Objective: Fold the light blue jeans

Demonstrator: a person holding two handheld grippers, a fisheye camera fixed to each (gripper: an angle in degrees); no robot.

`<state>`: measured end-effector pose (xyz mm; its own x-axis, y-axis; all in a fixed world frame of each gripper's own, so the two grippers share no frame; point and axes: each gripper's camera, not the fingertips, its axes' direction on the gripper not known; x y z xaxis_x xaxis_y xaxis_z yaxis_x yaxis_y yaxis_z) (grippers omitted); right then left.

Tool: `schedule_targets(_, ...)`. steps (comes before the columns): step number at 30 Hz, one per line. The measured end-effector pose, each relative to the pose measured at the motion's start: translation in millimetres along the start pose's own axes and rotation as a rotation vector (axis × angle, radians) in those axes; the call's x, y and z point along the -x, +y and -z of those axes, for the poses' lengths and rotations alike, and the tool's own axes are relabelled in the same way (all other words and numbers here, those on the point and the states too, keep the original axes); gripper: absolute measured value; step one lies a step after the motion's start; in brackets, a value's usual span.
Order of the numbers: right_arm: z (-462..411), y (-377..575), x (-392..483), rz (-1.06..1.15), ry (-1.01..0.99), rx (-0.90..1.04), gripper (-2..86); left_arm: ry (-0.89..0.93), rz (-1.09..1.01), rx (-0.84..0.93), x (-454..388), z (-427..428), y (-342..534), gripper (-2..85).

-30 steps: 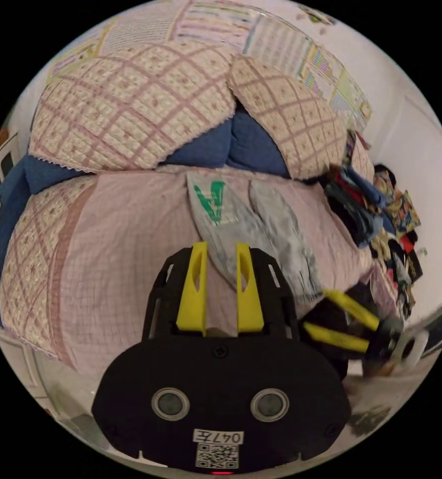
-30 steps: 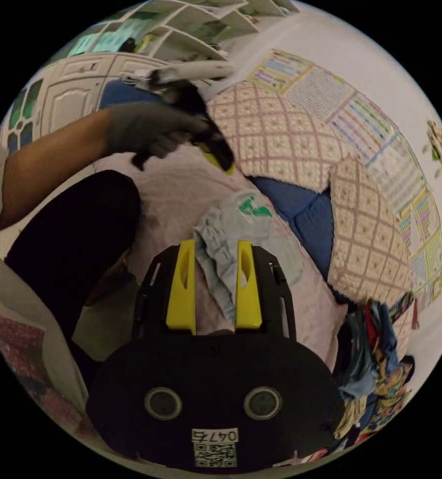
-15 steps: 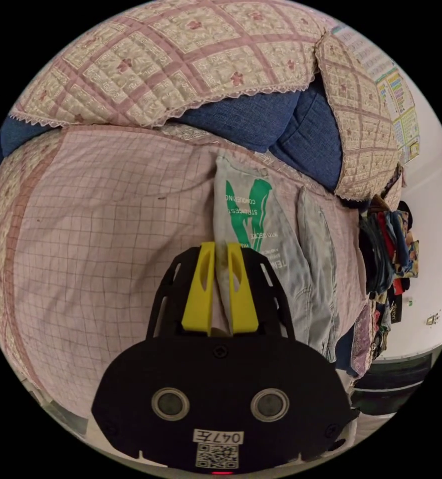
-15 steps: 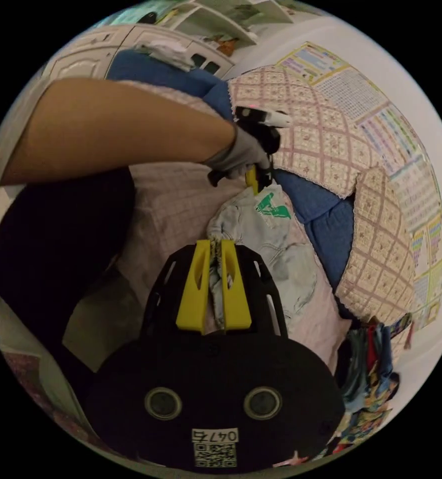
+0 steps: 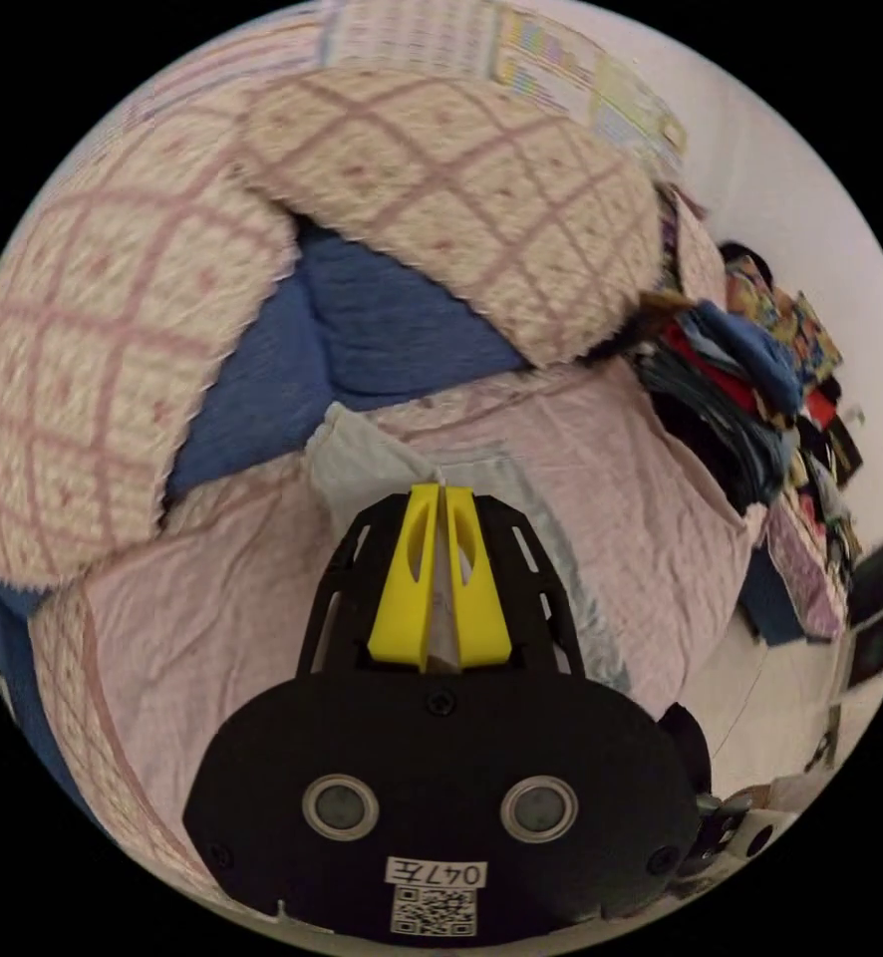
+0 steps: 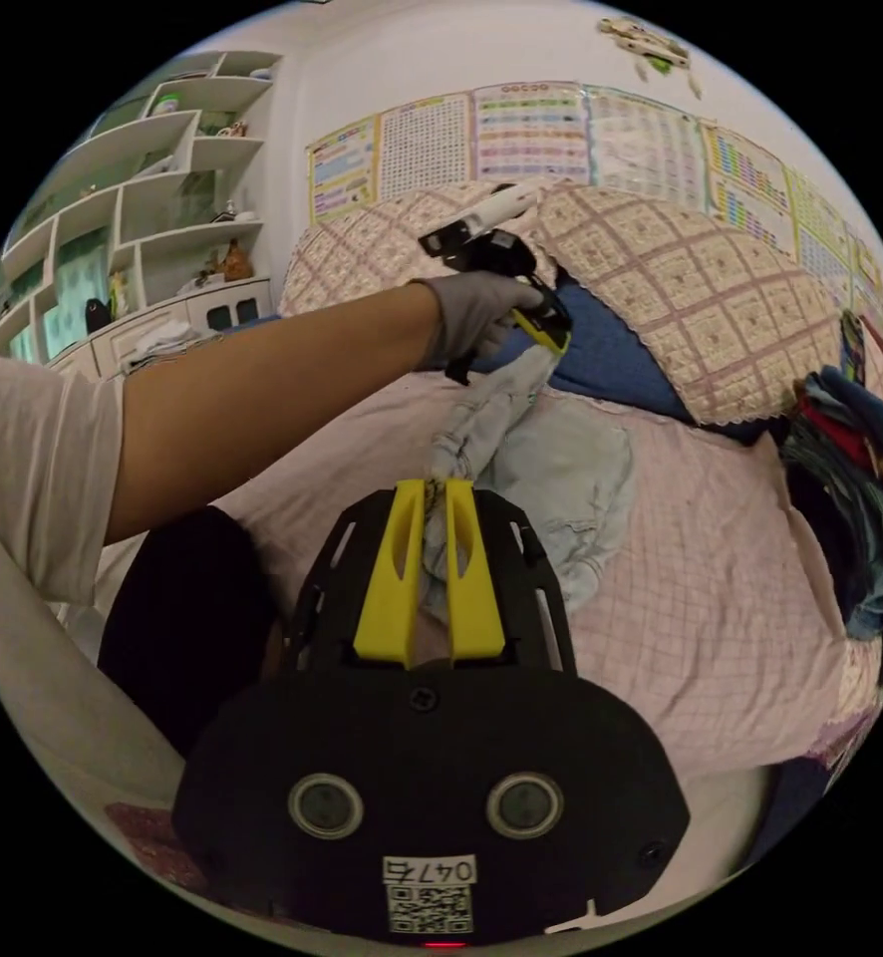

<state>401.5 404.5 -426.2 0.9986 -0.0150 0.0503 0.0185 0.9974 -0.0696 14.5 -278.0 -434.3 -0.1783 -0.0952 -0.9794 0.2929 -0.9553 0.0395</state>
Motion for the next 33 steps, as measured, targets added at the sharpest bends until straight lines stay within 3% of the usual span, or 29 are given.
schedule_targets(5, -8, -1, -72, -0.096, -0.041, 0.088, 0.7, -0.053, -0.063, 0.137, -100, -71, -6, 0.0)
schedule_targets(8, -13, -1, -105, -0.124, -0.07, 0.122, 0.7, 0.088, -0.037, 0.158, -128, -86, 8, 2.9)
schedule_targets(12, -14, -4, -142, -0.159, -0.086, 0.13, 1.4, 0.239, -0.046, 0.051, -153, -29, 25, 5.3)
schedule_targets(16, -1, -15, -185, -0.177, -0.042, 0.087, 6.8, 0.125, -0.07, 0.013, -157, 43, 61, 6.4)
schedule_targets(20, -5, -48, -237, -0.165, -0.02, 0.023, 5.2, 0.019, -0.022, 0.009, -152, 96, 147, 7.2)
schedule_targets(23, -42, -82, -280, -0.174, -0.008, 0.051, 5.1, 0.037, 0.055, -0.009, -160, 122, 226, 7.5)
schedule_targets(26, -92, -122, -332, -0.23, -0.035, 0.062, 4.1, 0.091, -0.018, -0.07, -224, 152, 299, 8.6)
schedule_targets(30, -173, -171, -386, -0.251, -0.051, 0.213, 3.8, -0.088, -0.106, -0.132, -327, 162, 352, 11.4)
schedule_targets(33, -226, -194, -420, -0.308, -0.071, 0.322, 3.6, -0.117, -0.057, -0.08, -341, 148, 360, 11.2)
